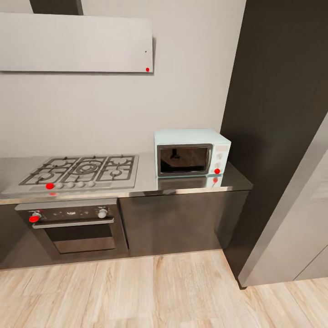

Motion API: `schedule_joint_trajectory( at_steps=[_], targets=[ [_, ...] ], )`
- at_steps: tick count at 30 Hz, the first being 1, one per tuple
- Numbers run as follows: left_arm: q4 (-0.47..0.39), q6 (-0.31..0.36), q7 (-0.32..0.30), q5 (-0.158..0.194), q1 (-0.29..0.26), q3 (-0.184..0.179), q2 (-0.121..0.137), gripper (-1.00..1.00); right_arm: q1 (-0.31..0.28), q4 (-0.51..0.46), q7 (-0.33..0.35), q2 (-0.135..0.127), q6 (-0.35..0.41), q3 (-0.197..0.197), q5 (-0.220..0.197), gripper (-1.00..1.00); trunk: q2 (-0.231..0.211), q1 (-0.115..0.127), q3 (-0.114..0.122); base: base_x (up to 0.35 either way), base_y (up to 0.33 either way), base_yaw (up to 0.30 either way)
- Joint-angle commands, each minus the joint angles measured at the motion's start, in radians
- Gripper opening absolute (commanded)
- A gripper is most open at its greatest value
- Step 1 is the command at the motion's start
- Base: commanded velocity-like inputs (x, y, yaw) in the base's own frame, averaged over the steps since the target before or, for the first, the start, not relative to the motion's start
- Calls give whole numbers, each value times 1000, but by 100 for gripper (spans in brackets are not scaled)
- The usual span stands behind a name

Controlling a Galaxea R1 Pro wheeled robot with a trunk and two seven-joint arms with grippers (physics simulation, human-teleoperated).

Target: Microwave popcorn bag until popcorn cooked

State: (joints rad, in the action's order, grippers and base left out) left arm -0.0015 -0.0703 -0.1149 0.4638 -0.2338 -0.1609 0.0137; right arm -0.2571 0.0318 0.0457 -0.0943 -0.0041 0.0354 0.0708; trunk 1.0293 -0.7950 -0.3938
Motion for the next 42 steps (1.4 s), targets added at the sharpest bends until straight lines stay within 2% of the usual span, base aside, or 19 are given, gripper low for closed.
schedule_joint_trajectory(
  at_steps=[1,7,24,29,42],
  targets=[
    [2,-3,-4,10,-1,-8,0,100,-1,2,2,0,0,3,7,100,1,0,-1,0,0,0],
    [2,-3,-4,10,-1,-8,0,100,-1,2,3,-2,0,3,7,100,1,0,-1,0,-66,0],
    [2,-3,-5,10,-1,-8,2,100,-1,2,3,-3,1,3,6,100,1,0,-1,0,-270,3],
    [2,-3,-5,10,-1,-8,2,100,-1,2,2,-6,1,3,6,100,1,0,-1,0,-188,177],
    [2,-3,-5,10,-1,-8,2,100,-1,2,2,-3,1,3,6,100,1,0,-1,0,-6,241]
  ],
)
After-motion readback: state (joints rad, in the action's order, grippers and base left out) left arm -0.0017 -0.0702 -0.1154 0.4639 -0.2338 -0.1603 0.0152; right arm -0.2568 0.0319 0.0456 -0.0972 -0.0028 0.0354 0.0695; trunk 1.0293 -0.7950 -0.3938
